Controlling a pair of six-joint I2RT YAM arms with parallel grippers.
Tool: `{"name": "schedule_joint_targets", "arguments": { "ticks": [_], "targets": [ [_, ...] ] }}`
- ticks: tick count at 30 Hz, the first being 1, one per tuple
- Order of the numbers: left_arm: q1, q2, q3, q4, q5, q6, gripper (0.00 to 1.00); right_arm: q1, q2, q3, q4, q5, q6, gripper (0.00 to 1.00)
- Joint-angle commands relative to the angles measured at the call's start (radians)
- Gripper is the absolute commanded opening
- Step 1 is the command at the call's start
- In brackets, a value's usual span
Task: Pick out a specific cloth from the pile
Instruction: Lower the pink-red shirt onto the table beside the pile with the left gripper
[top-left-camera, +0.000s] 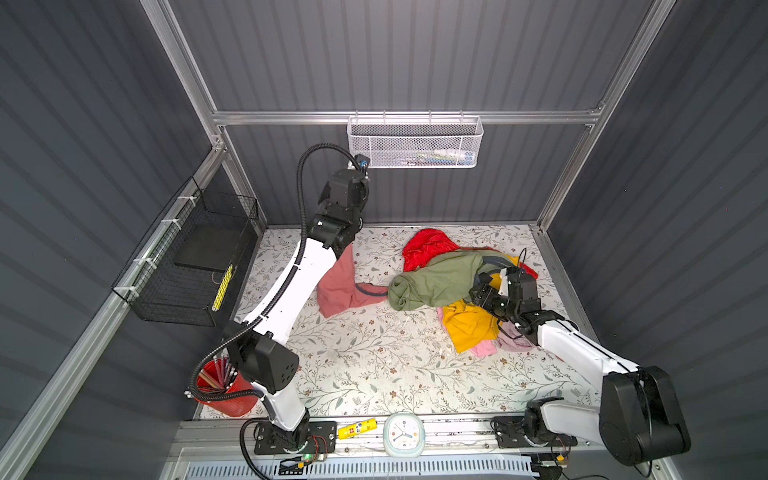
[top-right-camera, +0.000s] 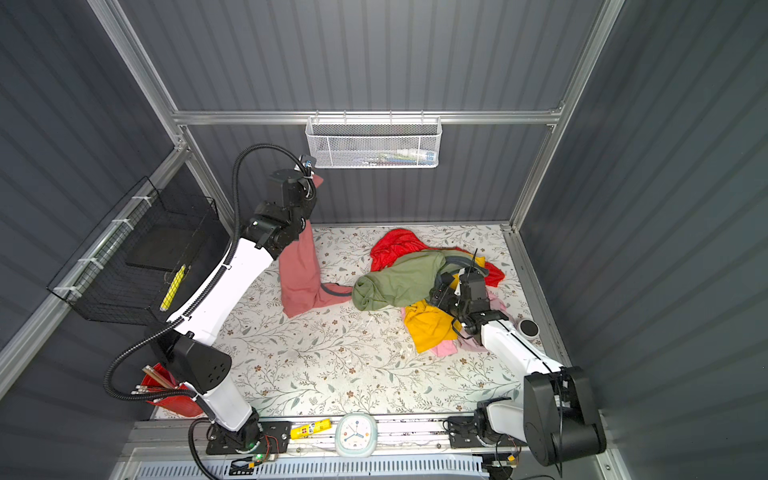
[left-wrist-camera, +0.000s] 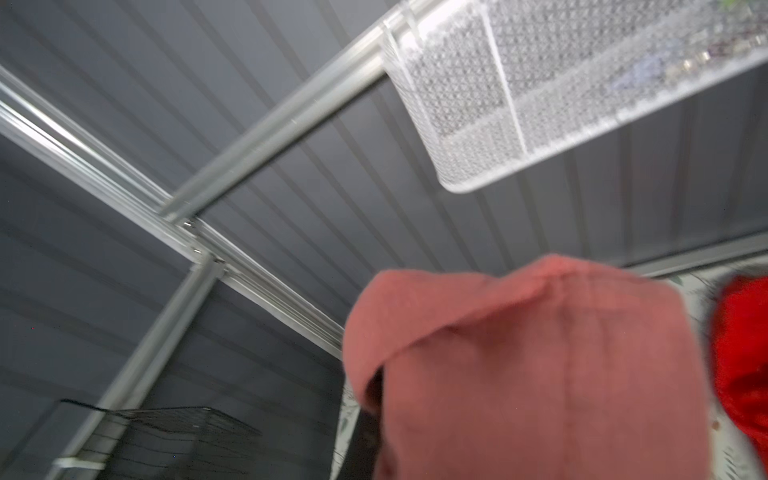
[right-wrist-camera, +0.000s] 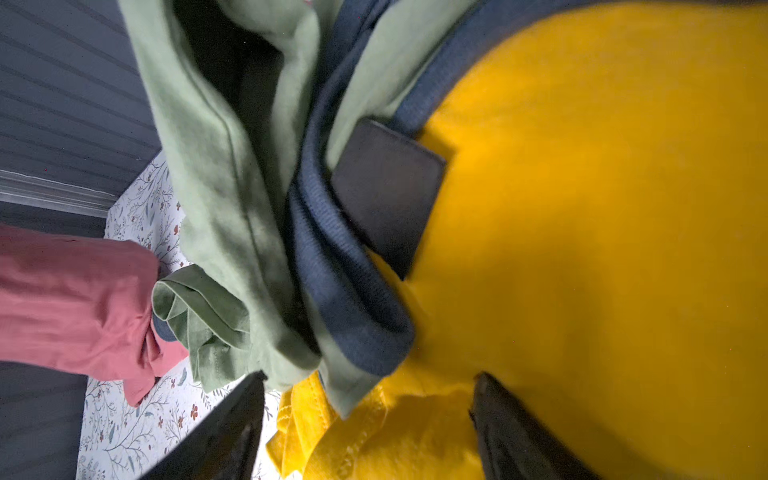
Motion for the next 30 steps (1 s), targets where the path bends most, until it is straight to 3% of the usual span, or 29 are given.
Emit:
{"name": "schedule_joint_targets", "arguments": {
  "ticks": [1, 7, 17, 23, 26, 27, 28, 30],
  "targets": [
    [0.001, -0.038, -0.072, -0.039, 0.117, -0.201, 0.00, -0.005, -0.011, -0.016, -0.035, 0.023, -0.016, 0.79],
    [-0.001, -0.064, -0.228, -0.146, 0.330, -0.423, 0.00, -0.005, -0.003, -0.016, -0.035, 0.022, -0.016, 0.79],
    [0.000, -0.227, -0.602, -0.291, 0.374, -0.617, 0.00, -0.004, 0.023, -0.020, -0.031, 0.001, -0.019, 0.79],
    [0.000, -0.120, -0.641, -0.314, 0.441, -0.629, 0.01, -0.003, 0.062, 0.010, -0.034, -0.026, -0.034, 0.78],
    [0.000, -0.064, -0.606, -0.339, 0.486, -0.623, 0.12, -0.004, 0.050, 0.008, -0.053, -0.012, -0.041, 0.78],
    [-0.001, -0.060, -0.605, -0.339, 0.491, -0.624, 0.22, -0.004, 0.042, 0.003, -0.056, -0.006, -0.041, 0.78],
    [0.000, -0.062, -0.609, -0.336, 0.496, -0.625, 0.41, -0.004, 0.032, -0.005, -0.059, 0.000, -0.041, 0.78],
    [-0.001, -0.076, -0.621, -0.325, 0.520, -0.617, 0.57, -0.003, 0.016, -0.020, -0.057, 0.008, -0.040, 0.78]
  ]
}}
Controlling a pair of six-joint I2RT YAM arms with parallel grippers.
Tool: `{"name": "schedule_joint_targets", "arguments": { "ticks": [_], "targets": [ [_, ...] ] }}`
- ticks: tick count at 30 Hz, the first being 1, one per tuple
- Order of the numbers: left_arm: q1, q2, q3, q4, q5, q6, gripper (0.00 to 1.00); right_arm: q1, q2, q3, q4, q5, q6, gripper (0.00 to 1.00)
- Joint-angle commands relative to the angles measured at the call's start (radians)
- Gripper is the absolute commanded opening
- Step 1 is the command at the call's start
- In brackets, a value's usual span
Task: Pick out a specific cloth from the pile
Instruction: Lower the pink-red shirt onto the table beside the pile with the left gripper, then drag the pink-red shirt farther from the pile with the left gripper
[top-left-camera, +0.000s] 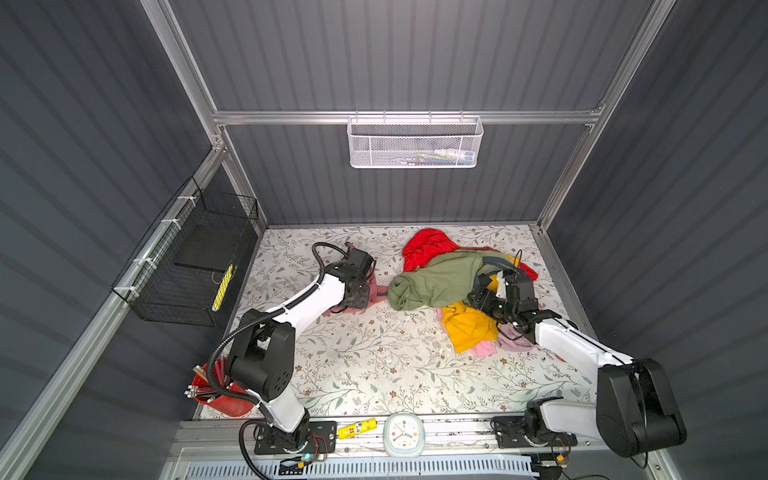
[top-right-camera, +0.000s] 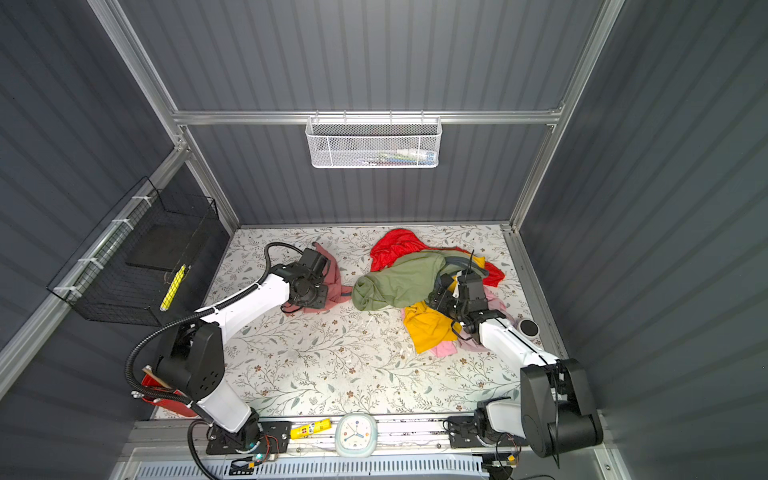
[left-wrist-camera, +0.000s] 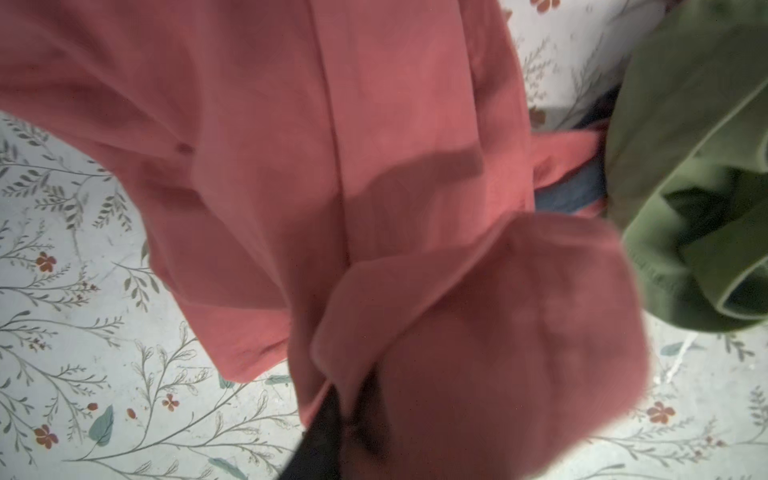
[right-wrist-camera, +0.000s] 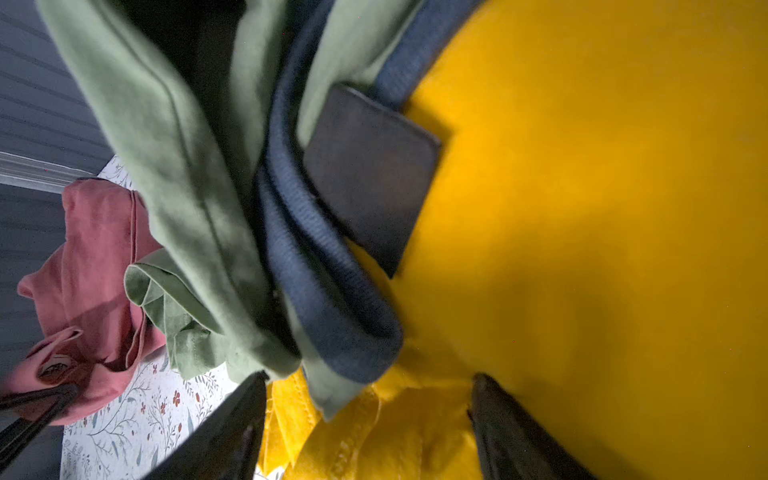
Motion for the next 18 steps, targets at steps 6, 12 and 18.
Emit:
{"name": "schedule_joint_targets", "arguments": {
  "ticks": [6, 12, 18],
  "targets": [
    [-0.004, -0.180, 0.001, -0.033, -0.197, 0.033, 1.00, -0.004, -0.045, -0.024, -0.073, 0.038, -0.021, 0.79],
    [-0.049, -0.188, 0.099, -0.106, -0.284, 0.186, 1.00, -0.005, -0.083, -0.011, -0.122, 0.074, -0.054, 0.80],
    [-0.067, -0.088, 0.132, -0.023, -0.217, 0.335, 1.00, -0.004, -0.087, 0.020, -0.149, 0.076, -0.075, 0.80]
  ]
}}
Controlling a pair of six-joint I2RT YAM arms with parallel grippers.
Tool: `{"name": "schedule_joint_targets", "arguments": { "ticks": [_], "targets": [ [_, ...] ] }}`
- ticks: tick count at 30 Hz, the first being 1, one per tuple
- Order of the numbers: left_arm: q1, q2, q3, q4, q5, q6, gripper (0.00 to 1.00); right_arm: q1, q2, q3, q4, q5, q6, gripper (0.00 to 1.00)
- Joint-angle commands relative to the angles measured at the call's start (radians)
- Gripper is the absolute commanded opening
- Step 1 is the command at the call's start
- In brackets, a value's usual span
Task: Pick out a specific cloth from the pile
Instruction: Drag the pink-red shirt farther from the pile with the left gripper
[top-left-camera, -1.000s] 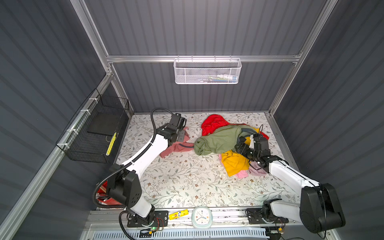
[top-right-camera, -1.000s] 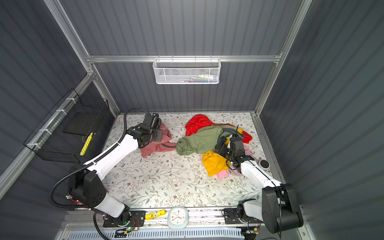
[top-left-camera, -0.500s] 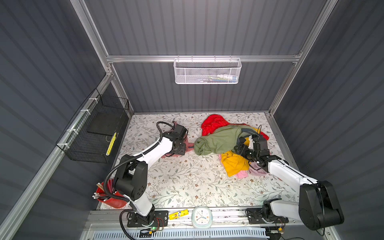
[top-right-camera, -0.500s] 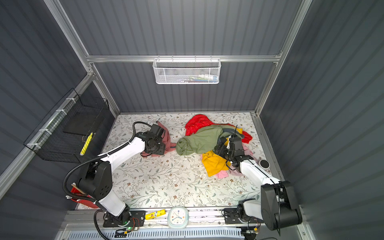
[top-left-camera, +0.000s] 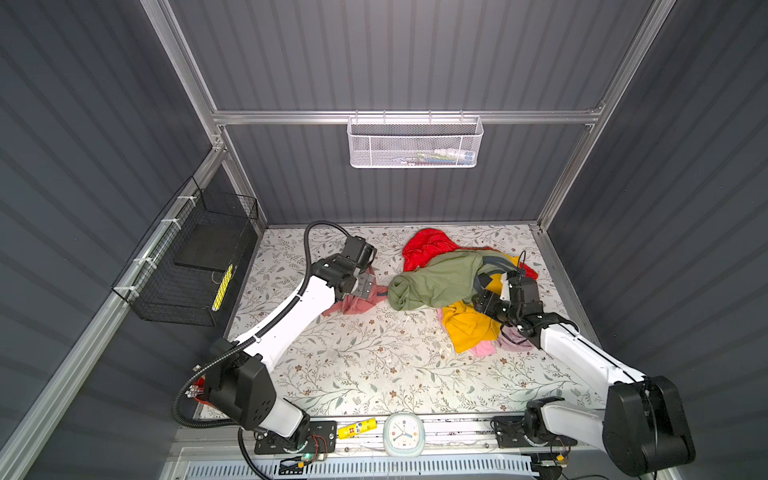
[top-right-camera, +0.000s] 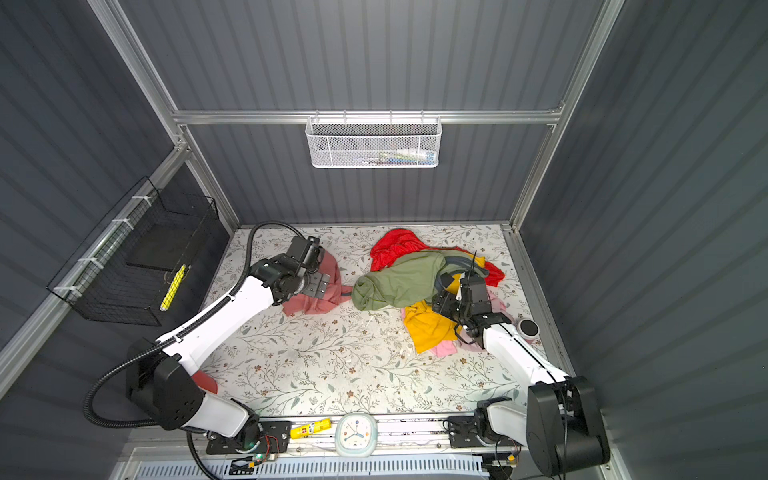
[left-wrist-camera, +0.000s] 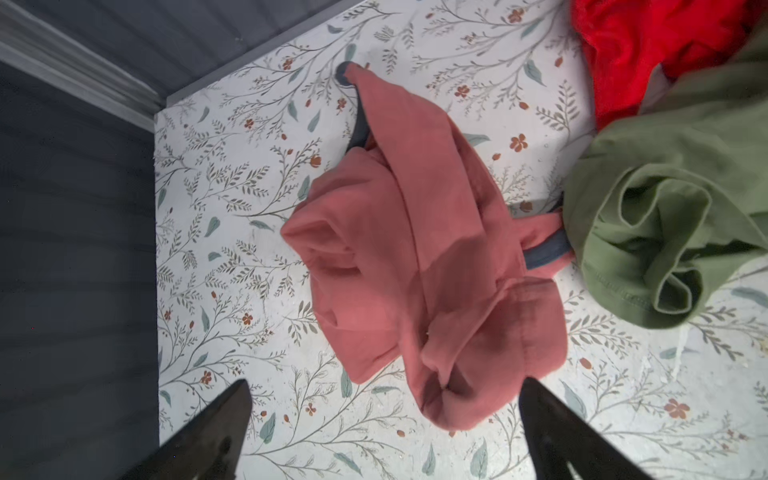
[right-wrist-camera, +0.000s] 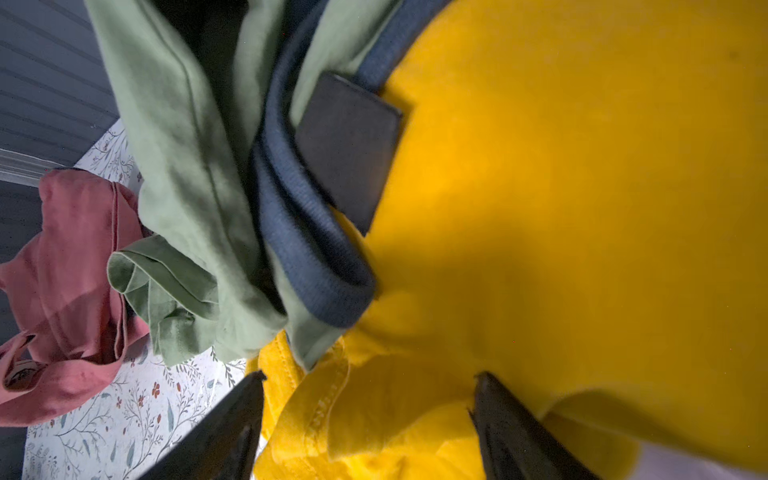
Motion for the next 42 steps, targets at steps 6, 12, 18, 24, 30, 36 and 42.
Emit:
{"name": "schedule_joint_targets", "arguments": {
  "ticks": [6, 12, 18, 24, 30, 36, 42],
  "targets": [
    [0.002, 0.234, 0.102, 0.023, 0.175, 0.191, 1.00, -0.004, -0.006, 0.041, -0.061, 0.030, -0.040, 0.80],
    [0.003, 0.356, 0.102, 0.095, 0.185, 0.228, 1.00, -0.004, -0.009, 0.049, -0.071, 0.031, -0.048, 0.80],
    [0.016, 0.458, 0.110, 0.117, 0.179, 0.238, 1.00, -0.004, -0.022, 0.064, -0.104, 0.049, -0.069, 0.80],
    [0.040, 0.515, 0.077, 0.174, 0.161, 0.239, 0.97, -0.004, -0.029, 0.068, -0.118, 0.056, -0.078, 0.80],
    [0.083, 0.538, 0.017, 0.216, 0.160, 0.172, 0.52, -0.005, -0.043, 0.064, -0.125, 0.065, -0.076, 0.80],
    [0.152, 0.424, 0.006, 0.245, 0.201, 0.137, 0.00, -0.004, -0.047, 0.058, -0.124, 0.062, -0.075, 0.80],
    [0.172, 0.263, 0.086, 0.257, 0.127, 0.161, 0.00, -0.004, -0.064, 0.056, -0.120, 0.066, -0.079, 0.80]
  ]
}}
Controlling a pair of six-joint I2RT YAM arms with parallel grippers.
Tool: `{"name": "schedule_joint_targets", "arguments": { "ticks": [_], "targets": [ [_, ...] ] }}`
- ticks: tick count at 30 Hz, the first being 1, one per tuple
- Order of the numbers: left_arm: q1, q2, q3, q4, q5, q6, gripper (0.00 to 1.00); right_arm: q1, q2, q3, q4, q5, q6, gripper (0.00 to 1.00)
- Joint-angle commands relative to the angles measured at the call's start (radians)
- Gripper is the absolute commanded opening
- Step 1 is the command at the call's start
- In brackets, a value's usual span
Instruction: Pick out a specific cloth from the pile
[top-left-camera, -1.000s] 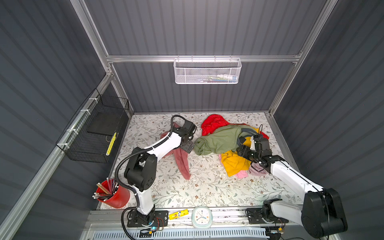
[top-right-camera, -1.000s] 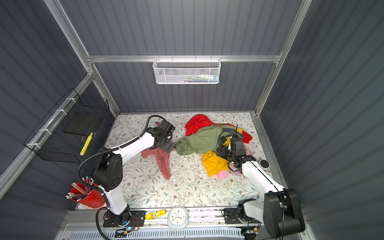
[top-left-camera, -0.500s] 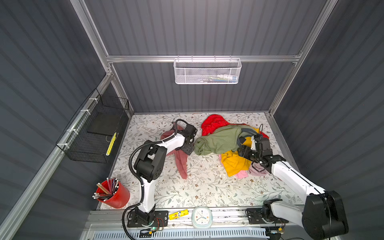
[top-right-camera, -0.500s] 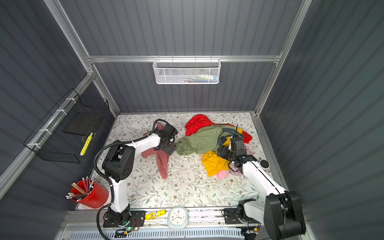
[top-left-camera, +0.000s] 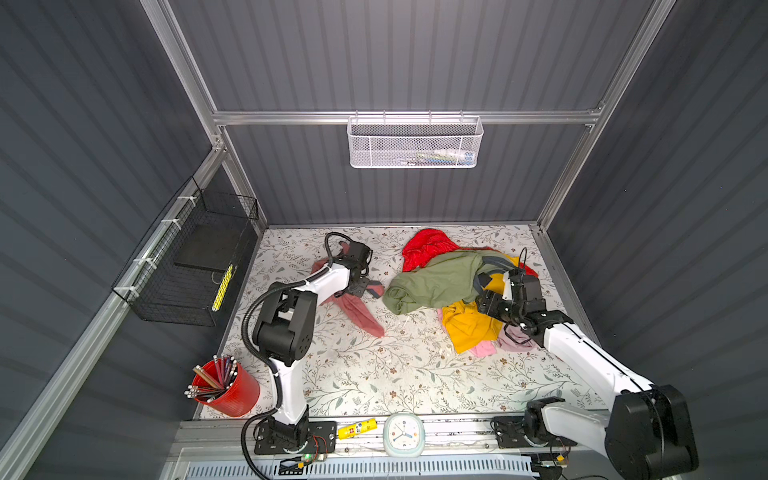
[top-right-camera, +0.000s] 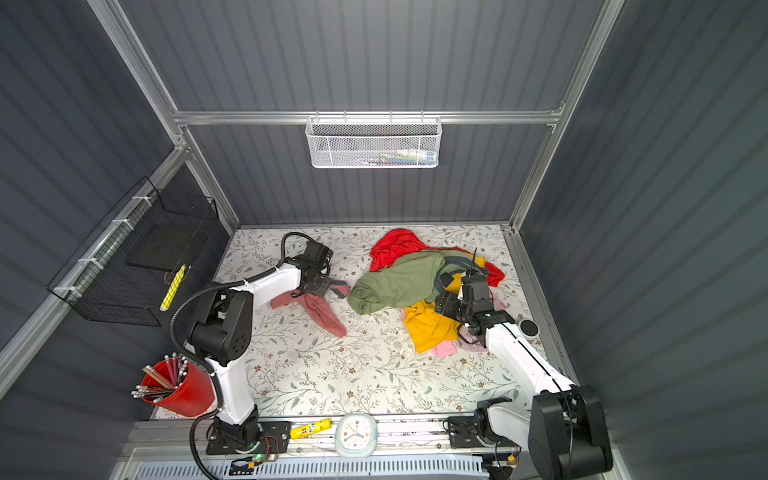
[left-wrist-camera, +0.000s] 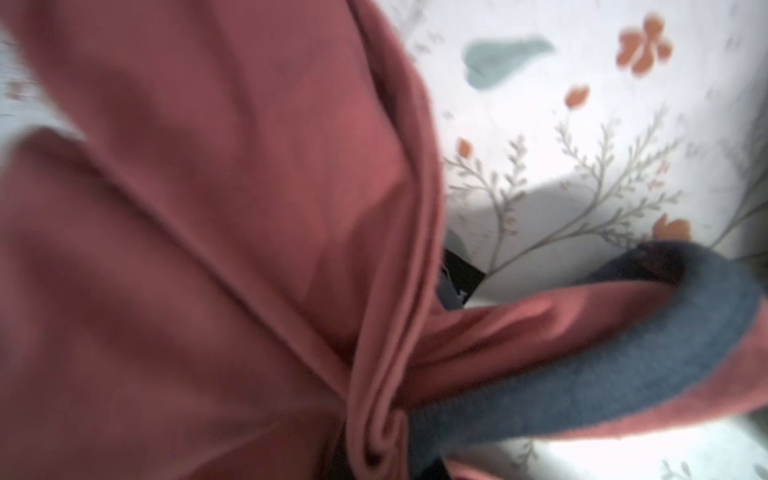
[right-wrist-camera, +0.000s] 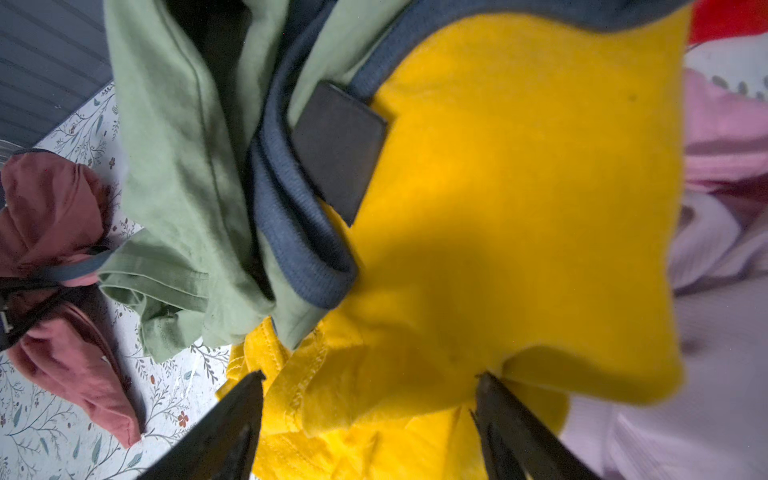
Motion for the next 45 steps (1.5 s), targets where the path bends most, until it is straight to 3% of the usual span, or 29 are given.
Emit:
{"name": "schedule_joint_targets", "arguments": {
  "ticks": [1, 8, 16, 25, 34, 40, 45],
  "targets": [
    [0.004, -0.125, 0.088, -0.003, -0.059, 0.012, 0.00, -0.003, -0.032, 0.010, -0.014, 0.028, -0.016, 0.80],
    [0.015, -0.240, 0.245, -0.016, -0.108, 0.044, 0.00, -0.004, -0.087, -0.010, 0.002, 0.053, -0.019, 0.80],
    [0.092, -0.281, 0.395, -0.015, 0.048, -0.088, 0.00, -0.003, -0.075, -0.015, 0.026, 0.033, -0.001, 0.80],
    [0.305, -0.292, 0.147, 0.179, 0.327, -0.269, 0.00, -0.004, -0.076, -0.011, 0.031, 0.018, -0.001, 0.79],
    [0.437, -0.134, 0.085, 0.291, 0.516, -0.344, 0.00, -0.002, -0.096, -0.026, 0.028, 0.023, 0.011, 0.79],
    [0.436, -0.021, 0.104, 0.256, 0.509, -0.328, 0.00, -0.002, -0.125, -0.034, 0.020, 0.047, 0.008, 0.80],
    [0.382, -0.004, 0.015, 0.295, 0.357, -0.288, 0.00, -0.002, -0.139, -0.029, 0.004, 0.061, 0.005, 0.80]
  ]
}}
